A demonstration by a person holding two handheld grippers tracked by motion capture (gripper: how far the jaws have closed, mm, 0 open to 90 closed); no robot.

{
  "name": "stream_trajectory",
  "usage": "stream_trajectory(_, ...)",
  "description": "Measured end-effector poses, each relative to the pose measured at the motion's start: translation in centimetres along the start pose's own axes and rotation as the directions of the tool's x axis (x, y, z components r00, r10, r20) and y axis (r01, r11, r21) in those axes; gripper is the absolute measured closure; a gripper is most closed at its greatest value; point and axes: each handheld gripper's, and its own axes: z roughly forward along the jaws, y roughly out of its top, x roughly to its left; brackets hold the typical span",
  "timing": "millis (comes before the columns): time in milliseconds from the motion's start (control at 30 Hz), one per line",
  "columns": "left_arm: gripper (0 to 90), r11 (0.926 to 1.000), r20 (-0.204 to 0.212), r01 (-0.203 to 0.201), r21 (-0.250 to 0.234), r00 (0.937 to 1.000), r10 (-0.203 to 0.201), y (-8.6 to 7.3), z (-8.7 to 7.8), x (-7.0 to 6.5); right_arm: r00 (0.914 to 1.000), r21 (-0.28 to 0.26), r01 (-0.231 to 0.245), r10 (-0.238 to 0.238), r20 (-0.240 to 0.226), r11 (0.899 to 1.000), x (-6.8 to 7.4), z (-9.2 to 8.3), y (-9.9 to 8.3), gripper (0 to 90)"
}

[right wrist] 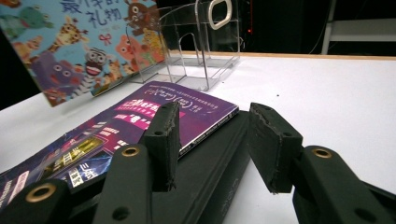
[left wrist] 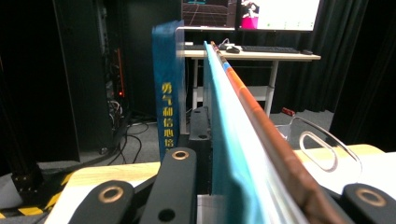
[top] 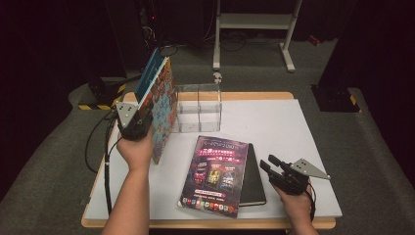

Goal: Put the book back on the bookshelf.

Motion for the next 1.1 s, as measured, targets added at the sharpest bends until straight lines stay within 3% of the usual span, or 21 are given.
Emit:
stream_trajectory(233,80.7,0.9999,-0.015,-0.015,-0.006,0.9998,0.015,-1.0,0.7,-0.6,0.9999,0.008,-0.005,0.005,-0.009,1.000,0.1,0.2,-0.1,53.9)
stream_trajectory(567,78.8,0.9997,-0.005,-0.024,0.007,0.9997,0.024,-2.1,-0.6,-0.3,0.9998,0.021,0.013,-0.012,-0.016,1.000,0.5,0.5,-0.3,53.6)
stream_trajectory(733,77.6,0.9965,-0.006,-0.073,0.042,0.9973,0.073,-2.9,-1.8,-0.3,0.9998,0.021,0.009,-0.009,-0.016,1.000,0.5,0.4,-0.2,53.5)
stream_trajectory(867,76.5,0.9890,-0.024,-0.130,0.070,0.9910,0.132,-3.4,-2.6,-0.7,0.9997,0.026,0.012,-0.011,-0.020,1.000,0.5,0.5,-0.3,53.2)
stream_trajectory(1000,77.5,0.9915,-0.015,-0.106,0.076,0.9941,0.108,-3.5,-2.8,-0.5,0.9995,0.035,0.021,-0.020,-0.024,0.999,0.8,0.7,-0.4,53.0)
stream_trajectory(1100,78.0,0.9894,-0.014,-0.120,0.082,0.9925,0.121,-3.4,-2.7,-0.6,0.9995,0.037,0.023,-0.022,-0.025,0.999,0.9,0.7,-0.5,52.8)
